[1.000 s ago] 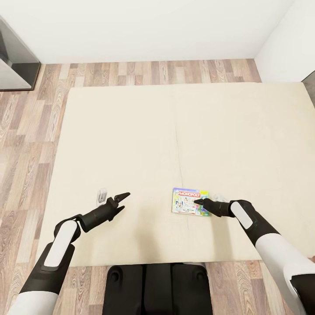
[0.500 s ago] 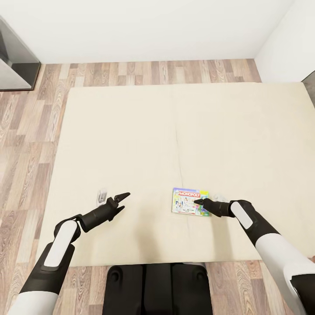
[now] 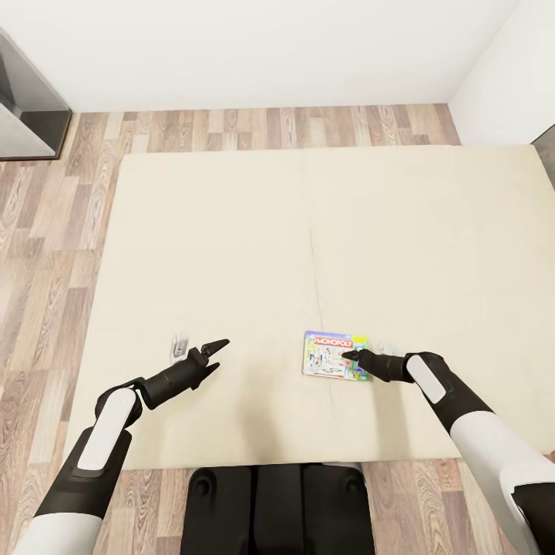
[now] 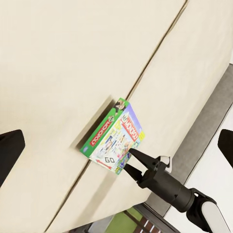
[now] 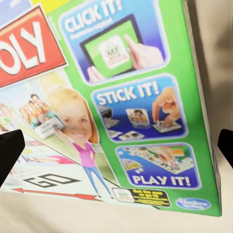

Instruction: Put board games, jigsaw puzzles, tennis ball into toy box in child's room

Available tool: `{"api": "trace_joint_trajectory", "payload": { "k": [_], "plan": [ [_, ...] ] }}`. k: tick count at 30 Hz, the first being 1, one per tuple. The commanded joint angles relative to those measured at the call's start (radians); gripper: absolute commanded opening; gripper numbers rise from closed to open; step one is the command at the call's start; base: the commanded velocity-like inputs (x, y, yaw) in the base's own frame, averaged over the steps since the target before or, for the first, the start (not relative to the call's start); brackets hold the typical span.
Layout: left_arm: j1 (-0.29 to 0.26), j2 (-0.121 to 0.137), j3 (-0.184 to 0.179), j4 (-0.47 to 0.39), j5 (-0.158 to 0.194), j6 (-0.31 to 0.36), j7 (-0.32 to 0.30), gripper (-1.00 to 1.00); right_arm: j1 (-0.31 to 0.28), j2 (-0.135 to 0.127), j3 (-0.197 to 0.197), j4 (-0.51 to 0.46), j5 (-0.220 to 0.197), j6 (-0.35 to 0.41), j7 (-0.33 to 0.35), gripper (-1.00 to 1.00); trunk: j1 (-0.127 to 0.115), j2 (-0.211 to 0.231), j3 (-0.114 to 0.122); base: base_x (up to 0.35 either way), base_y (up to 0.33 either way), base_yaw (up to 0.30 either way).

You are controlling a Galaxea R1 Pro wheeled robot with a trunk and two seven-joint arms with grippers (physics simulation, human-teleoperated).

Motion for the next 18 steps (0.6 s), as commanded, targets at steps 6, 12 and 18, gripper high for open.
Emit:
{"api": "trace_joint_trajectory", "payload": {
  "k": [6, 12, 18],
  "plan": [
    [0.000, 0.000, 0.002, 0.000, -0.005, 0.005, -0.006, 1.00, -0.001, -0.002, 0.002, -0.001, 0.004, 0.001, 0.004, 1.00, 0.001, -0.002, -0.001, 0.000, 0.000, 0.000],
    [0.000, 0.000, 0.002, 0.000, -0.005, 0.005, -0.006, 1.00, -0.002, -0.007, 0.000, -0.006, 0.005, -0.003, 0.004, 1.00, 0.001, -0.002, -0.001, 0.000, 0.000, 0.000],
    [0.000, -0.001, 0.002, 0.000, -0.005, 0.006, -0.006, 1.00, -0.003, -0.021, -0.002, -0.022, 0.004, -0.004, 0.004, 1.00, 0.001, -0.002, -0.001, 0.000, 0.000, 0.000]
  ]
}}
